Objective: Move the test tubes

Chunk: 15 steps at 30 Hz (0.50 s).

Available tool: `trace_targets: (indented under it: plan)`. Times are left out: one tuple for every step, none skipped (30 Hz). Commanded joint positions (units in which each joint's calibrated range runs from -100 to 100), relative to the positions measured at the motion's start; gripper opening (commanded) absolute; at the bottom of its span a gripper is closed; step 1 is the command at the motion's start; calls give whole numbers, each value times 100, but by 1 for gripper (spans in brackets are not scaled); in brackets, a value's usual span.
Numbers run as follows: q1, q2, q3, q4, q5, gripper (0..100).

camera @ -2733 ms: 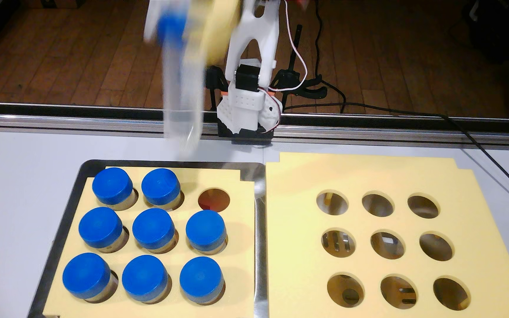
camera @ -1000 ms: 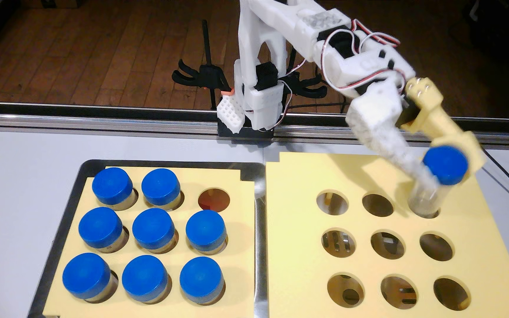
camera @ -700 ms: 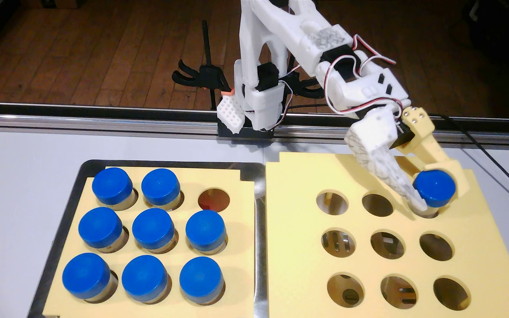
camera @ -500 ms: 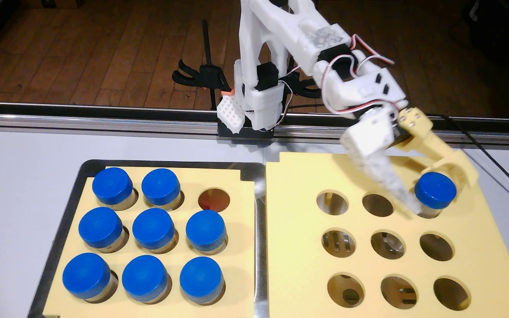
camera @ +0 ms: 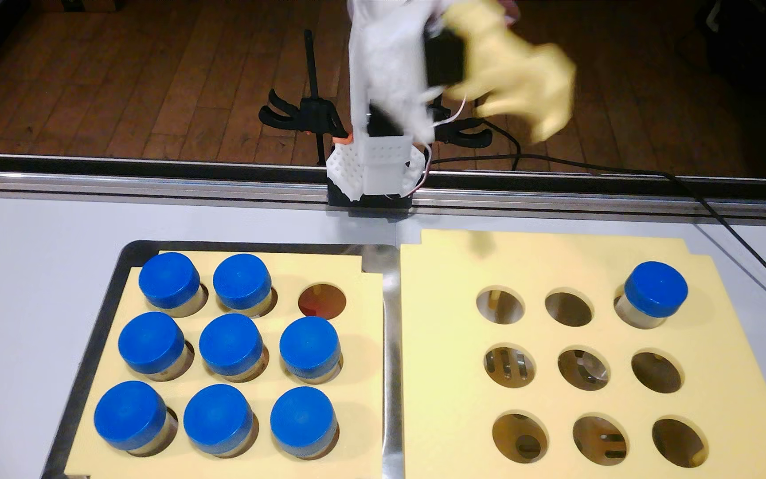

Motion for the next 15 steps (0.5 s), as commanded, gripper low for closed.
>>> trace_targets:
  plan:
    - [1435,-1556,1963,18,22,34]
    - [1620,-1773,2308,18,22,34]
    - [1776,-1929,2581,18,22,34]
    - [1924,-2068,2826,18,22,33]
    - [2043,-2173,2998,18,22,33]
    - [2250,-2181,3189,18,22,33]
    - [2332,-2129,3234,18,22,33]
    - [2413,-2060,3243,18,22,33]
    - [2509,-1938,3216,18,22,33]
    - [2591,-1790,3180,18,22,33]
    - [2695,-1478,3125,-30,22,33]
    - [2717,-1295,3053,-30,22,33]
    - [2732,-1139,2989,-30,22,33]
    - [2732,-957,2899,-40,22,33]
    - [2732,-783,2799,-40,22,33]
